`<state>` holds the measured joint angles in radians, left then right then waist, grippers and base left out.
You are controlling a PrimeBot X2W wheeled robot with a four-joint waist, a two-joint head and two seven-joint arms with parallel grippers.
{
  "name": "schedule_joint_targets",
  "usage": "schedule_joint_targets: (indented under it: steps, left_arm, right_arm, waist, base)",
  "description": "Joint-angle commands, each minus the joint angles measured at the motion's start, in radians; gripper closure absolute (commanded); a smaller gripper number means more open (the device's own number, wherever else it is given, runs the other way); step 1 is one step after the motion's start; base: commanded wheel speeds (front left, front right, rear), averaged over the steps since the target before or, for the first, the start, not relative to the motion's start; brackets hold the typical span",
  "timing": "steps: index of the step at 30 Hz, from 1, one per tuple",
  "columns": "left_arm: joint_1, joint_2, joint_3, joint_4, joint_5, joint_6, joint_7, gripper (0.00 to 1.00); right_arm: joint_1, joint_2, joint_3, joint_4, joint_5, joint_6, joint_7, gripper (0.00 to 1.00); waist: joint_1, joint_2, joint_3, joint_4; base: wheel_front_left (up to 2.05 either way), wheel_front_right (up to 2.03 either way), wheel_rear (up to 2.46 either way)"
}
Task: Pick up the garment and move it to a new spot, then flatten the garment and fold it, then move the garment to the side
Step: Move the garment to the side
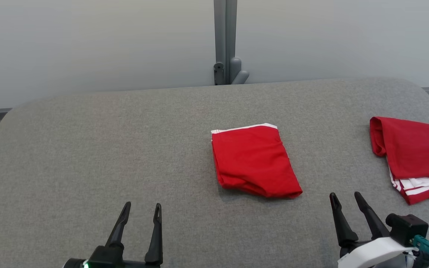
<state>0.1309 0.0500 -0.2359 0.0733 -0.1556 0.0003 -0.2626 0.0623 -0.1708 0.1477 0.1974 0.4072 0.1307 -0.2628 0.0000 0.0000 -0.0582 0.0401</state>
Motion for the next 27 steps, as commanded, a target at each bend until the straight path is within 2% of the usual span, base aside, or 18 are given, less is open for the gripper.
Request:
schedule_joint_targets:
  steps: [1,5,9,18,23,27]
  left_arm:
    - [-0.020,0.002,-0.003,0.001,0.008,-0.002,-0.002,0.00]
    - [-0.029,0.002,-0.017,0.001,0.010,-0.008,-0.002,0.00]
    - [-0.050,0.002,-0.035,0.002,0.011,-0.016,-0.002,0.00]
    - [-0.131,0.002,-0.081,-0.009,-0.009,-0.015,-0.002,0.00]
    - [-0.175,0.002,-0.108,-0.016,-0.018,-0.008,-0.002,0.00]
    - [-0.204,0.002,-0.121,-0.019,-0.025,-0.002,-0.002,0.00]
  right_arm:
    - [-0.018,-0.005,0.007,0.014,0.030,0.000,-0.002,0.00]
    - [-0.113,-0.059,0.097,0.132,0.211,0.000,0.002,0.00]
    - [-0.231,-0.148,0.193,0.205,0.394,0.000,0.070,0.00]
    - [-0.431,-0.315,0.320,0.192,0.802,0.000,0.334,0.00]
    - [-0.514,-0.374,0.341,0.182,0.921,0.000,0.413,0.00]
    - [-0.554,-0.393,0.362,0.191,0.981,0.000,0.452,0.00]
  waist:
    - [0.0000,0.0000,0.005,0.005]
    - [0.0000,0.0000,0.022,0.019]
    - [0.0000,0.0000,0.058,0.040]
    - [0.0000,0.0000,0.200,0.095]
    - [0.0000,0.0000,0.265,0.110]
    - [0.0000,0.0000,0.301,0.119]
  base:
    - [0.00,0.00,0.00]
    - [0.00,0.00,0.00]
    - [0.00,0.00,0.00]
    - [0.00,0.00,0.00]
    - [0.00,0.00,0.00]
    - [0.00,0.00,0.00]
